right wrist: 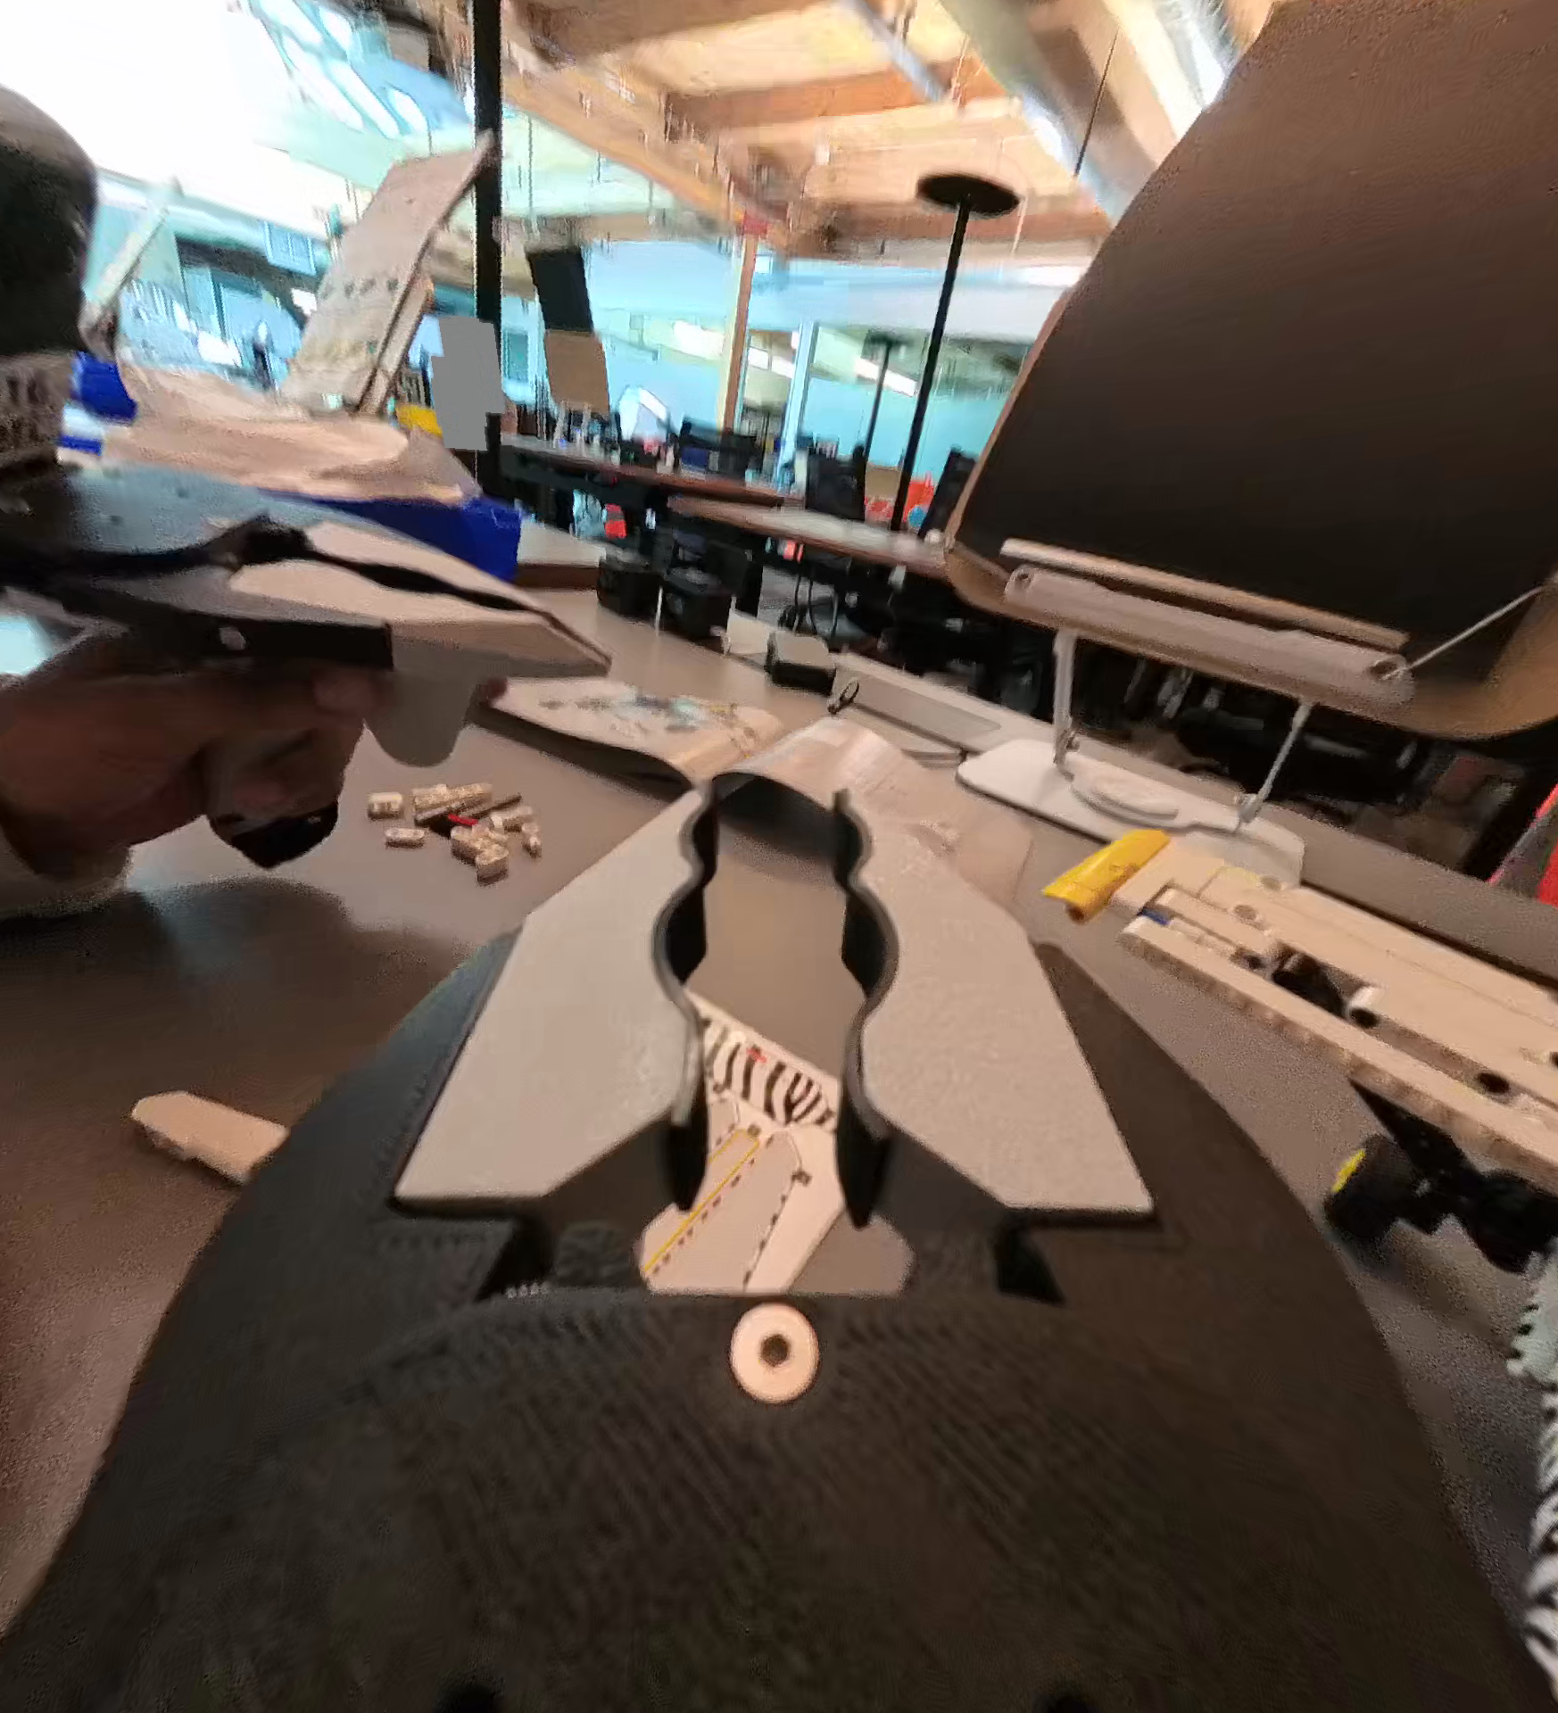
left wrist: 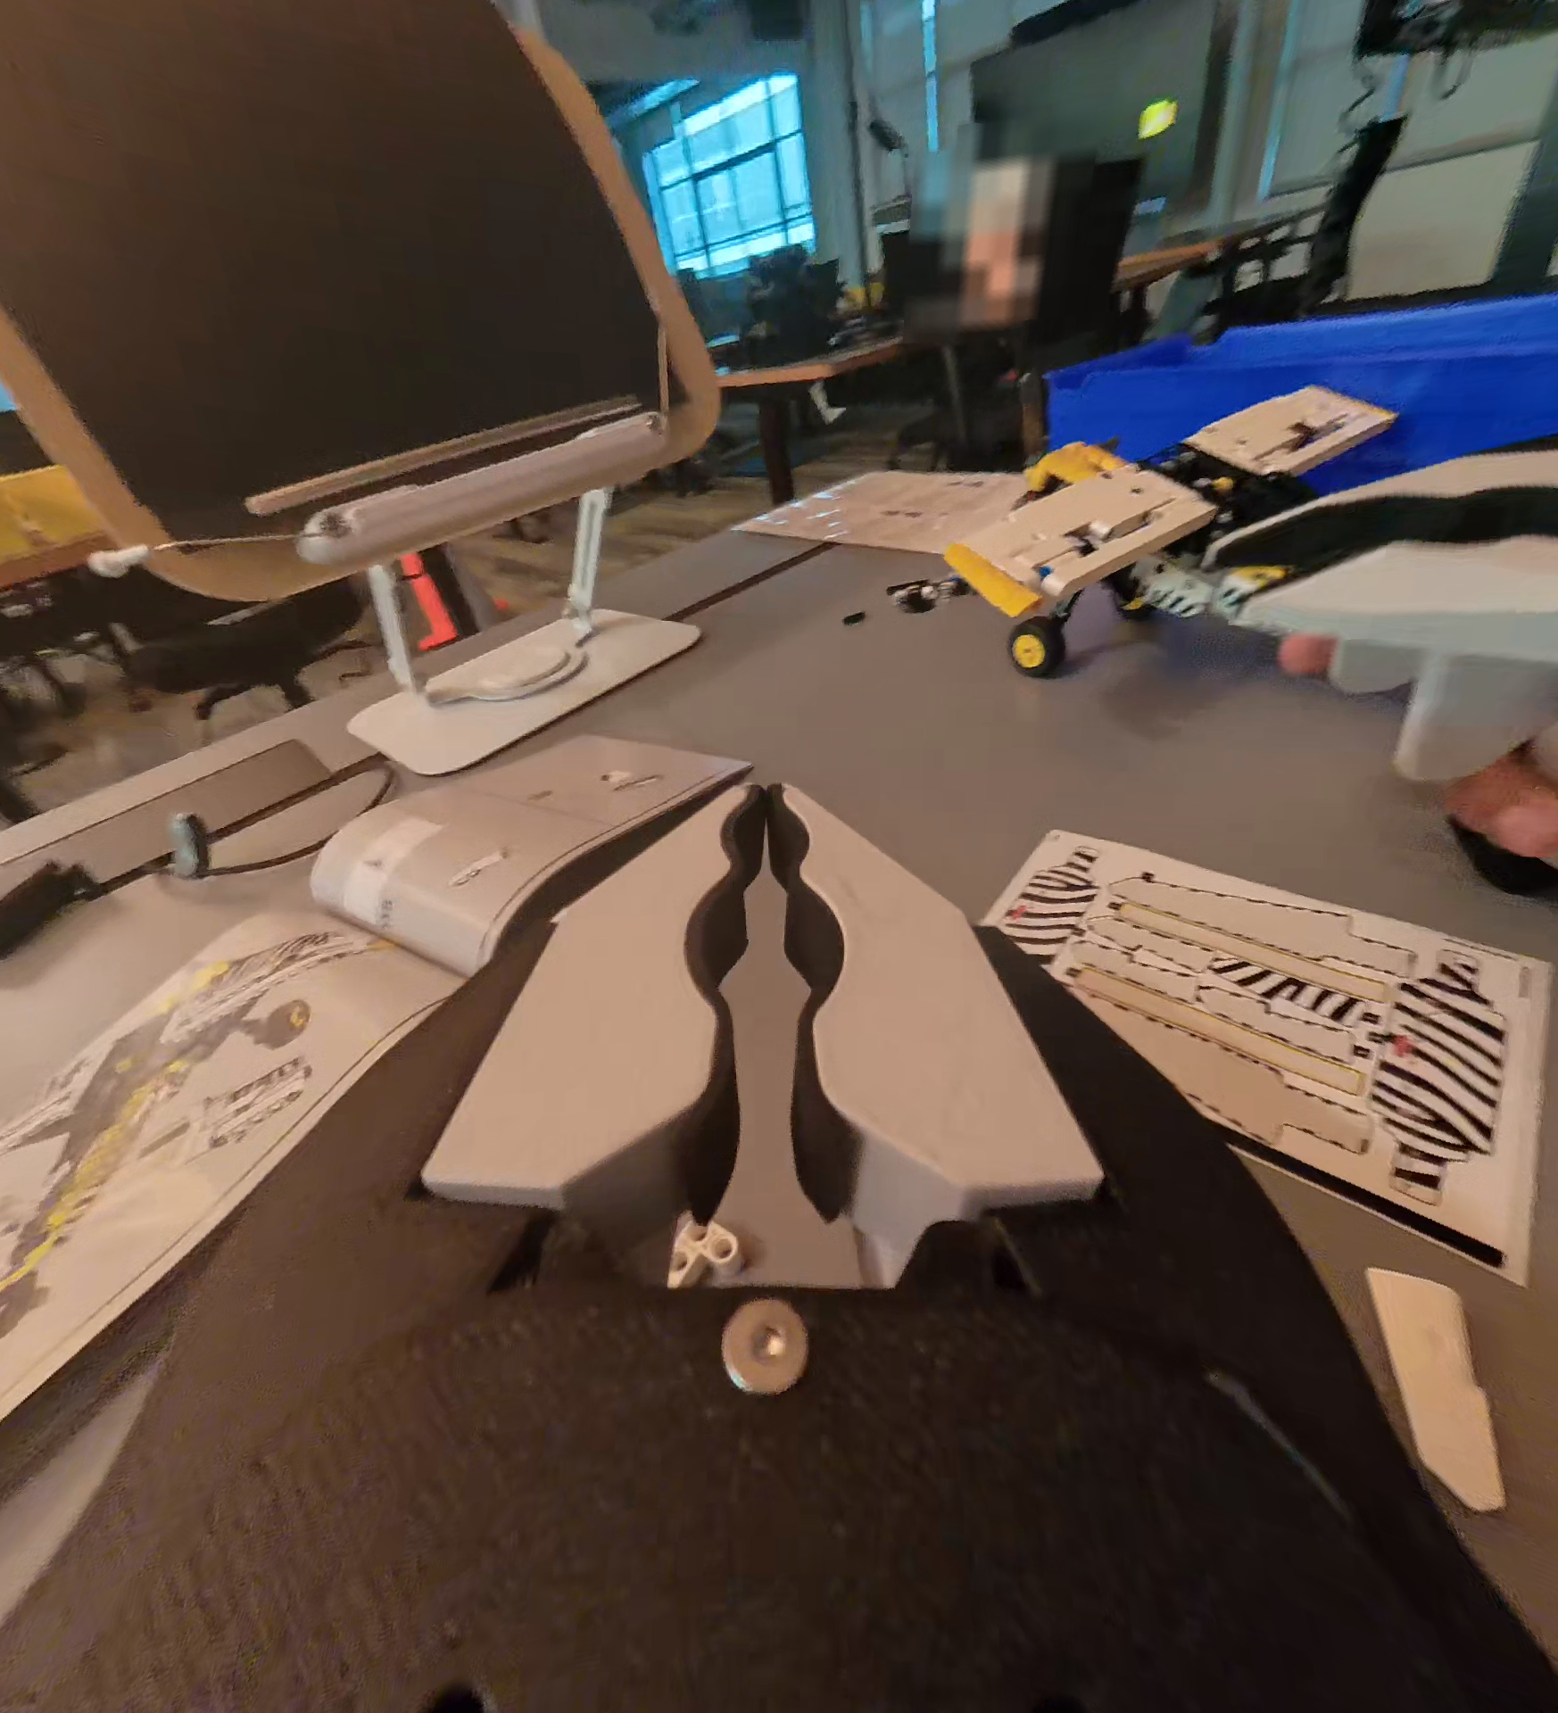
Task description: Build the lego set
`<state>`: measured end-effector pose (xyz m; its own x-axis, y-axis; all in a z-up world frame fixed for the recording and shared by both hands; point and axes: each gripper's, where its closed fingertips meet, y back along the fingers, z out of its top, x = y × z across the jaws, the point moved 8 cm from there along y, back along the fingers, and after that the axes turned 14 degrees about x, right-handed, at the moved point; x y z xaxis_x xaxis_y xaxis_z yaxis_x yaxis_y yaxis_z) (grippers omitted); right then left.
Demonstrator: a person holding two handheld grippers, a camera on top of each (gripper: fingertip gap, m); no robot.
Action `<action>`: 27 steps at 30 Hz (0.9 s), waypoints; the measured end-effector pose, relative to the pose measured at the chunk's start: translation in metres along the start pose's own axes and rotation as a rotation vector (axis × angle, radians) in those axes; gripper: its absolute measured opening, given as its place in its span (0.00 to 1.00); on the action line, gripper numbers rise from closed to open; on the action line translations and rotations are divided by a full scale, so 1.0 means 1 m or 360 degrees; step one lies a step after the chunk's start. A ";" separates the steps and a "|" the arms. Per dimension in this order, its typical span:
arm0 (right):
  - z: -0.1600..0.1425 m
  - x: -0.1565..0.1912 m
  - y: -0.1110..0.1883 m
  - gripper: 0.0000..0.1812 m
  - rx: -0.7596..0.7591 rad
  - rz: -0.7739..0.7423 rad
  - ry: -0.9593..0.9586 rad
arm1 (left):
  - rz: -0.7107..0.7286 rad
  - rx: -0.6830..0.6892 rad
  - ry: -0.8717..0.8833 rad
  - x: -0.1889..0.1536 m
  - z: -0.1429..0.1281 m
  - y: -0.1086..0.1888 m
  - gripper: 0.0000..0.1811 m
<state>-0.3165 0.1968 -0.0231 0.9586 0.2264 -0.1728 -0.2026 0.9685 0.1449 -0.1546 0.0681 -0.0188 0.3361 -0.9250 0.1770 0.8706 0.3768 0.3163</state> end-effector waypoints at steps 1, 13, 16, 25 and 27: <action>0.001 -0.002 0.002 0.10 -0.0072 -0.0017 -0.0012 | 0.0042 -0.0002 -0.0011 0.001 -0.001 0.000 0.00; 0.002 -0.008 0.021 0.10 -0.0298 0.0002 -0.0127 | 0.0031 -0.0006 -0.0049 0.002 -0.011 0.004 0.00; 0.002 -0.004 0.022 0.10 -0.0305 -0.0012 -0.0093 | 0.0016 -0.0020 -0.0086 0.000 -0.012 0.006 0.00; 0.002 -0.006 0.023 0.14 -0.0287 -0.0014 -0.0133 | 0.0023 -0.0025 0.0030 0.009 -0.012 0.006 0.00; 0.001 0.000 0.019 0.20 -0.0120 0.0094 -0.0045 | 0.0013 -0.0041 0.0078 0.012 -0.012 0.008 0.00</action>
<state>-0.3198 0.2149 -0.0197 0.9497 0.2811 -0.1383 -0.2721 0.9589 0.0803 -0.1395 0.0589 -0.0256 0.3600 -0.9233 0.1336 0.8765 0.3838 0.2908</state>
